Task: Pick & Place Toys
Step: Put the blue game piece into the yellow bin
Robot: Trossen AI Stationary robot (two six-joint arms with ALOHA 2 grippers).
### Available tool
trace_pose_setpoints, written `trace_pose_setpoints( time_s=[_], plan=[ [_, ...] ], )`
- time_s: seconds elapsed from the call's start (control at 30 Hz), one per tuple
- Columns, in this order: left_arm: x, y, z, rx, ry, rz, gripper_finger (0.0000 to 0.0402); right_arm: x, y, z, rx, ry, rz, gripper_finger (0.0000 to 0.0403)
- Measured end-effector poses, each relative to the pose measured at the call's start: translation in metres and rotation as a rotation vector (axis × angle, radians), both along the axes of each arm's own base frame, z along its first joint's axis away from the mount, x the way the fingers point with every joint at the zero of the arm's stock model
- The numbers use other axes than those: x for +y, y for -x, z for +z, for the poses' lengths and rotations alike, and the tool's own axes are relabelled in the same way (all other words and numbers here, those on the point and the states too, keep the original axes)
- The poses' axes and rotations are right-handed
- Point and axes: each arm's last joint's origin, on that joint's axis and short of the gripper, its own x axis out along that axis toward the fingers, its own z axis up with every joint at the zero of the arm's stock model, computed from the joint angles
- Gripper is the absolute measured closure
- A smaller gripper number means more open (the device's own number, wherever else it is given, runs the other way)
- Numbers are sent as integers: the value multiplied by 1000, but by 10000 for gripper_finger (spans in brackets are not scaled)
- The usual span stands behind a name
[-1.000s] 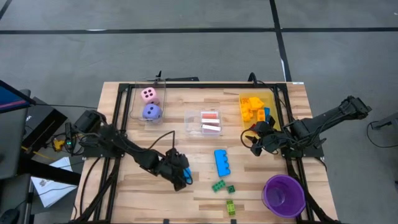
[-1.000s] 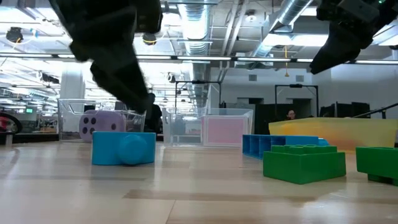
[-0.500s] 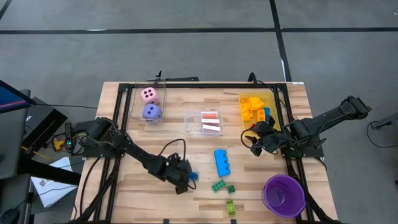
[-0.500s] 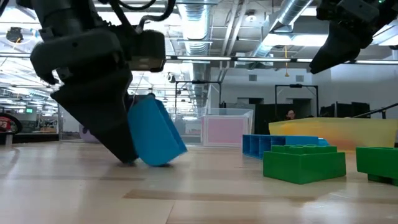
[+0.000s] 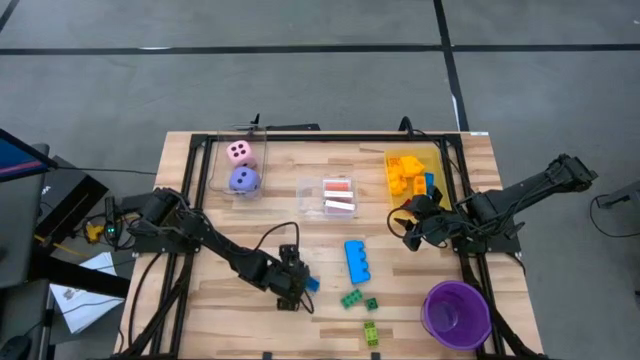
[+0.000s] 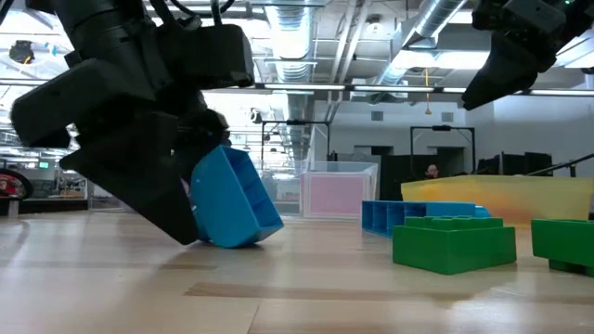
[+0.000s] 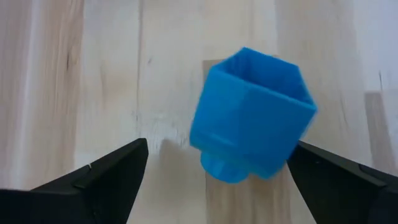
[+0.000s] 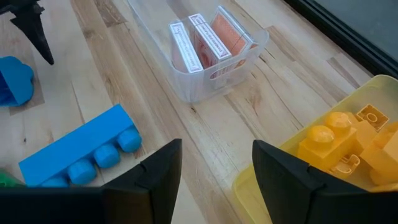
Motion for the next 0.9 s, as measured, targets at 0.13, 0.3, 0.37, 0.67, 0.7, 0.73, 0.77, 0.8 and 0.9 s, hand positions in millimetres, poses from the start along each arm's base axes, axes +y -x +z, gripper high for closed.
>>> trace_pose_setpoints(
  time_s=[0.13, 0.3, 0.37, 0.67, 0.7, 0.73, 0.77, 0.8, 0.9],
  plan=[
    [-1, -1, 1, -2, -49, -90, 28, 0, 0, 0, 0, 0, 0, 214],
    [-3, -6, 4, -57, -50, -133, 28, 0, 0, 0, 0, 0, 0, 214],
    [-3, -9, 5, -80, -46, -139, 28, 0, 0, 0, 0, 0, 0, 214],
    [-5, -11, 7, -100, 3, -140, 67, 0, 0, 0, 0, 0, 0, 214],
    [-5, -11, 7, -100, 4, -138, 80, 0, 0, 0, 0, 0, 0, 214],
    [-5, -11, 7, -100, 6, -136, 94, 0, 0, 0, 0, 0, 0, 214],
    [-5, -11, 7, -97, 12, -138, 108, 0, 0, 0, 0, 0, 0, 214],
    [-5, -11, 6, -94, 20, -141, 123, 0, 0, 0, 0, 0, 0, 214],
    [-5, -11, 6, -93, 23, -142, 171, 0, 0, 0, -2, -1, 0, 214]
  ],
)
